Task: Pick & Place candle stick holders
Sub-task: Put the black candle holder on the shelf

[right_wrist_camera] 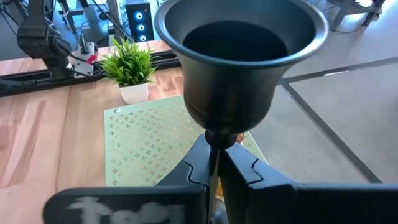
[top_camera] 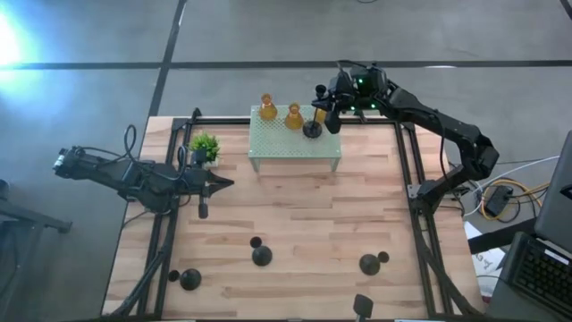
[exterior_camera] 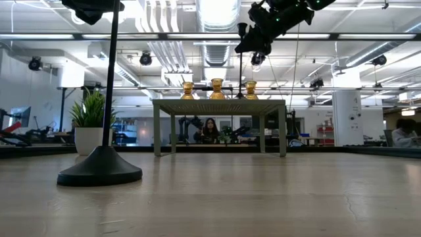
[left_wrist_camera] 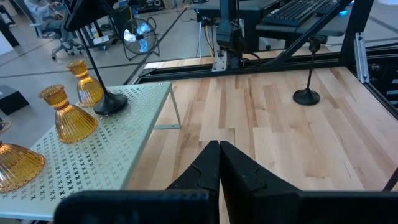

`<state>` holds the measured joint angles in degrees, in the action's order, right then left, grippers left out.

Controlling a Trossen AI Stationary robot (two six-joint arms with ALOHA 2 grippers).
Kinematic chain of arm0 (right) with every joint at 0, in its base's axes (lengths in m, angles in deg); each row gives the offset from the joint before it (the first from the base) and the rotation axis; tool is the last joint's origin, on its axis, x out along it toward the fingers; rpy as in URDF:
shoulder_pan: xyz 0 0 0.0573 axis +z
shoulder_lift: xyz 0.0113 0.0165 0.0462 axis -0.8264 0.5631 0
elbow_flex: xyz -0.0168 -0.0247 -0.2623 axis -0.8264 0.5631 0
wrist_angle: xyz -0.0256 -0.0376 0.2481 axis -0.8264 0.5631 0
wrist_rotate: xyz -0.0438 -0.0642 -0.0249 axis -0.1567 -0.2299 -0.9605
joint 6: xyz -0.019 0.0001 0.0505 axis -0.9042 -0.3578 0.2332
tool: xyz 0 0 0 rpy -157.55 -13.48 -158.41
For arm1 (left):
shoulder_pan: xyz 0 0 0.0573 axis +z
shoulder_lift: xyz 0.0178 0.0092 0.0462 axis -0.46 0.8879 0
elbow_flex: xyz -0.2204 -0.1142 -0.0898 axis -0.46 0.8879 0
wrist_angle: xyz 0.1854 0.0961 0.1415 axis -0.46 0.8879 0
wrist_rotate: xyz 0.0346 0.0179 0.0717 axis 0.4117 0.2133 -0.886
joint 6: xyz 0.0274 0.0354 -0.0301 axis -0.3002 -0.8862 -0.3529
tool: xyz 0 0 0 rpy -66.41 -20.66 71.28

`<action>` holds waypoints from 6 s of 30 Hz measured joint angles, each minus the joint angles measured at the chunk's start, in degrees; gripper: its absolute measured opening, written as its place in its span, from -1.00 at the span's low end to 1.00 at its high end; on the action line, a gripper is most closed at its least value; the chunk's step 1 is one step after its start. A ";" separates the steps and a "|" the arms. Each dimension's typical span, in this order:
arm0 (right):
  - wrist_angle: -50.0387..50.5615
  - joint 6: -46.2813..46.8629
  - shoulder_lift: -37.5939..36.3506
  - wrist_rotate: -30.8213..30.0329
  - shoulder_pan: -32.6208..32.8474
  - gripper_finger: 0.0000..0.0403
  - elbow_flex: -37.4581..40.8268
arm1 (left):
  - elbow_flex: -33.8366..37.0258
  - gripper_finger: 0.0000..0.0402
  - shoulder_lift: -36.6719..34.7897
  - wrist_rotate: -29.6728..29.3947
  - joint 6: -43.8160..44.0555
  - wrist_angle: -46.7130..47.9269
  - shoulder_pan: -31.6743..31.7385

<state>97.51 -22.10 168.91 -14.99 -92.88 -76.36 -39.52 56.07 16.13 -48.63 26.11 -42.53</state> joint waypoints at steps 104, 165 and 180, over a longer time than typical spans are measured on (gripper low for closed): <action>29.88 4.58 -29.46 -6.34 0.13 -0.04 9.30 | 12.85 -0.93 9.18 31.04 4.06 -16.27 0.04; 27.41 2.41 -30.16 -6.74 0.11 -0.18 13.40 | 4.32 -0.91 36.70 47.05 -3.10 -37.00 -0.46; 27.02 2.45 -30.18 -6.75 0.09 -0.28 13.40 | -21.27 -0.91 26.75 14.38 -9.79 -3.39 4.13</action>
<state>124.53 -19.65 138.73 -21.74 -92.79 -62.96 -60.79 82.82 30.51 -58.42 22.72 -38.40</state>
